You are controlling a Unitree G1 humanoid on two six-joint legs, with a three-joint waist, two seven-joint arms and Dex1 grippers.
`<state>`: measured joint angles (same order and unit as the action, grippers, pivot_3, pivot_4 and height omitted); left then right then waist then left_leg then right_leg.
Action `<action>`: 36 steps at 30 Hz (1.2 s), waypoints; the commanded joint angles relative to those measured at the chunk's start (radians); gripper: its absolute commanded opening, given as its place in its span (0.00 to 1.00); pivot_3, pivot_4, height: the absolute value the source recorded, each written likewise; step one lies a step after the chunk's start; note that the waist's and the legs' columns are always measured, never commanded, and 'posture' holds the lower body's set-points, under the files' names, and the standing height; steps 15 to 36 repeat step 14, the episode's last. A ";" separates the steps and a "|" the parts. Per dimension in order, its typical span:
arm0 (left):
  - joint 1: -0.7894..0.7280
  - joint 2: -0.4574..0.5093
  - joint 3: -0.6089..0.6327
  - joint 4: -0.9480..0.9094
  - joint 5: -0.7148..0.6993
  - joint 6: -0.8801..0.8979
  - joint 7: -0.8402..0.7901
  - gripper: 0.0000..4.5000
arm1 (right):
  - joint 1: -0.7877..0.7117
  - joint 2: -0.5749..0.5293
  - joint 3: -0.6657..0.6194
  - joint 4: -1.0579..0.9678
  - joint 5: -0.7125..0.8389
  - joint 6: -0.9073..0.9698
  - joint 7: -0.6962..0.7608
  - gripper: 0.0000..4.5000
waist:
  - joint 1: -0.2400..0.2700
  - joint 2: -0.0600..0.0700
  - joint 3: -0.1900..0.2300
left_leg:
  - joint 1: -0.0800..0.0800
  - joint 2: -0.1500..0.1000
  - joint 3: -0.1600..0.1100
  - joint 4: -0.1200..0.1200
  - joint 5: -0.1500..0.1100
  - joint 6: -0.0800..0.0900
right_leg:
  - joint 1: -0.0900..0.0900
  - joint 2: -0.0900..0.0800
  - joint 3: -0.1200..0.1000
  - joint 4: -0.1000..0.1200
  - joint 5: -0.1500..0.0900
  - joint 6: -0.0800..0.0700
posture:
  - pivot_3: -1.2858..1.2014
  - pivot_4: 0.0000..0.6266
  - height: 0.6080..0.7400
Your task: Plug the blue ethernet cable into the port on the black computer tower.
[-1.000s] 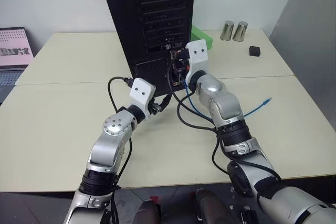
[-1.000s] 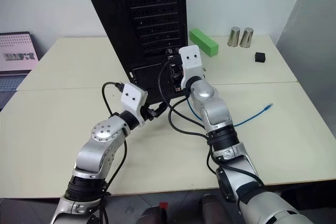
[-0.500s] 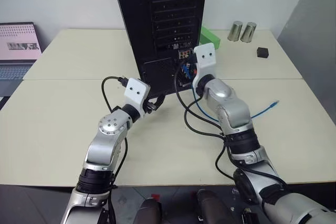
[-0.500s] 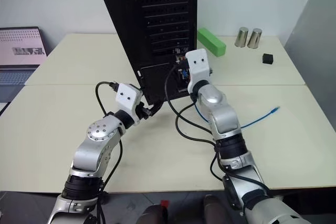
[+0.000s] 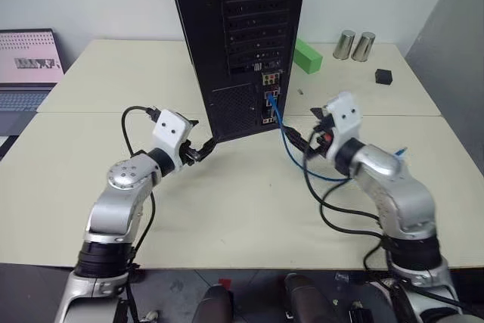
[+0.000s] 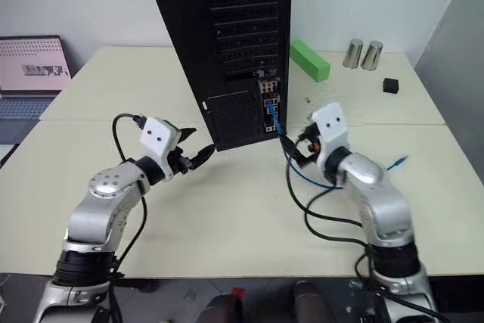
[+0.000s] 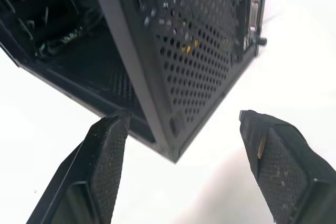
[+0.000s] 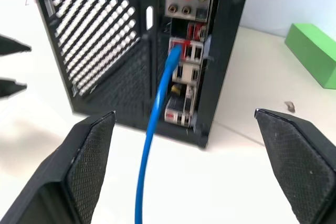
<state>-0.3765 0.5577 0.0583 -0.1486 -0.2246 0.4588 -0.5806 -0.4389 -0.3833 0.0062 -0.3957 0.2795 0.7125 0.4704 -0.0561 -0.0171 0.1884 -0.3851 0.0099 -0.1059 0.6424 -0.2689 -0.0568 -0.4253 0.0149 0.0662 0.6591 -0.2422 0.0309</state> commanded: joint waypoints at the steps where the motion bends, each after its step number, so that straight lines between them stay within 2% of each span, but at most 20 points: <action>1: -0.009 0.043 0.042 -0.051 -0.051 0.007 -0.062 0.79 | 0.038 -0.085 -0.080 -0.095 0.098 -0.043 0.129 1.00 | 0.000 0.000 0.000 | 0.000 0.000 0.000 0.000 0.000 0.000 | 0.000 0.000 0.000 0.000 0.000 0.000 | 0.52 0.24 1.00; 4: -0.008 0.071 0.064 -0.058 -0.088 0.022 -0.099 0.79 | 0.065 -0.149 -0.128 -0.113 0.154 -0.046 0.196 1.00 | -0.001 0.000 0.000 | 0.001 0.000 0.001 0.001 0.000 0.000 | 0.001 0.001 0.000 0.000 0.000 0.000 | 0.52 0.24 1.00; 11: -0.001 0.109 0.096 -0.079 -0.133 0.020 -0.153 0.79 | 0.079 -0.221 -0.149 -0.094 0.192 -0.078 0.253 1.00 | 0.000 -0.001 0.001 | 0.001 0.001 0.001 0.001 0.000 0.000 | 0.001 0.001 0.001 0.000 0.000 0.000 | 0.52 0.24 1.00; 36: 0.012 0.119 0.109 -0.094 -0.145 0.010 -0.167 0.79 | 0.075 -0.228 -0.150 -0.075 0.195 -0.092 0.259 1.00 | 0.000 -0.001 0.001 | 0.001 0.000 0.001 0.001 0.000 0.000 | 0.001 0.001 0.001 0.000 0.000 0.000 | 0.52 0.24 1.00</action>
